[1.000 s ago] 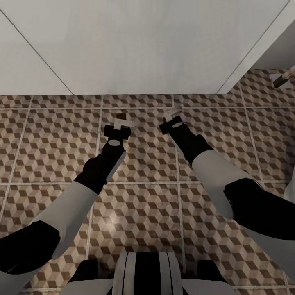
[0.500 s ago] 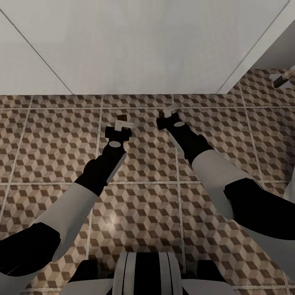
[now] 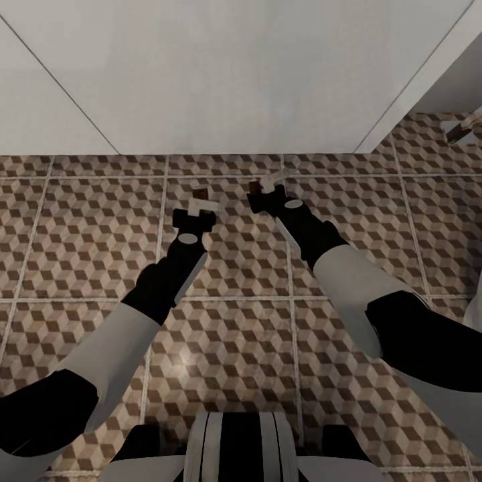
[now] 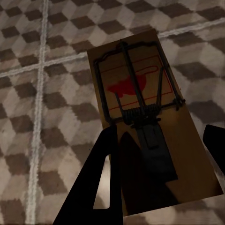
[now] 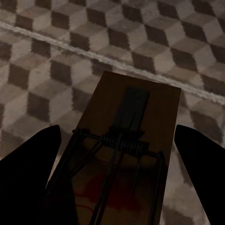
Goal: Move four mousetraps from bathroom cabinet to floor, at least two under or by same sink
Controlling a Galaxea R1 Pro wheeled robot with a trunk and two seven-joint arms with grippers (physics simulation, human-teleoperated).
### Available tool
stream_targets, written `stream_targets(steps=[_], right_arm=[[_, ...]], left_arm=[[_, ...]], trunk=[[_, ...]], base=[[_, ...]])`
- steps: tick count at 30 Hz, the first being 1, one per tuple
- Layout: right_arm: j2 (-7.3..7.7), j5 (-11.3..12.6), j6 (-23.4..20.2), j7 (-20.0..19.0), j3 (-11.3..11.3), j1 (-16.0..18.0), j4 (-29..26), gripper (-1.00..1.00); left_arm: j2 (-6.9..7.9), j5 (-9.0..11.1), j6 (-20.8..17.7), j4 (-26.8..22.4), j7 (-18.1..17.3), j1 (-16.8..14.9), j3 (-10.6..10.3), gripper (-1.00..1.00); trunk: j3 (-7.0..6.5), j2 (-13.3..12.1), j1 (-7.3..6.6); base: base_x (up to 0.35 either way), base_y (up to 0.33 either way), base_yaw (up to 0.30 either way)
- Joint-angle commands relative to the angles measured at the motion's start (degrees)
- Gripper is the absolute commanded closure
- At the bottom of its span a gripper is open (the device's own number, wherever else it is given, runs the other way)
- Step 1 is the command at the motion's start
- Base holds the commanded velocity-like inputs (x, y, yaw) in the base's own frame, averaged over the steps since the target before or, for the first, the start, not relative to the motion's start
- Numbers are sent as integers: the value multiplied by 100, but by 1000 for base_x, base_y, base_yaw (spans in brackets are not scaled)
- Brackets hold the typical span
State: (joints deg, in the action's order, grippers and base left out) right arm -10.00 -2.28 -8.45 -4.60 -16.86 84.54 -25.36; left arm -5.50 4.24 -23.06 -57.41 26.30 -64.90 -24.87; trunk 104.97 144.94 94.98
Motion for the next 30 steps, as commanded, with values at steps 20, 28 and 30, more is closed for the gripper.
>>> stream_targets(steps=[20, 28, 30], right_arm=[[0, -53, 755, -7, -13, 1, -9, 100], [0, -53, 905, 1, -16, 1, 140, 100], [0, -53, 910, 2, -17, 1, 187, 100]], left_arm=[[-4, 42, -15, -56, 50, 173, -18, 100], [-1, 42, -11, -33, 50, 197, -18, 100], [-1, 42, -9, -36, 50, 197, -18, 100]], trunk=[[3, 1, -1], [3, 1, -1], [3, 1, -1]], base=[[0, 0, 0], [0, 0, 0], [0, 0, 0]])
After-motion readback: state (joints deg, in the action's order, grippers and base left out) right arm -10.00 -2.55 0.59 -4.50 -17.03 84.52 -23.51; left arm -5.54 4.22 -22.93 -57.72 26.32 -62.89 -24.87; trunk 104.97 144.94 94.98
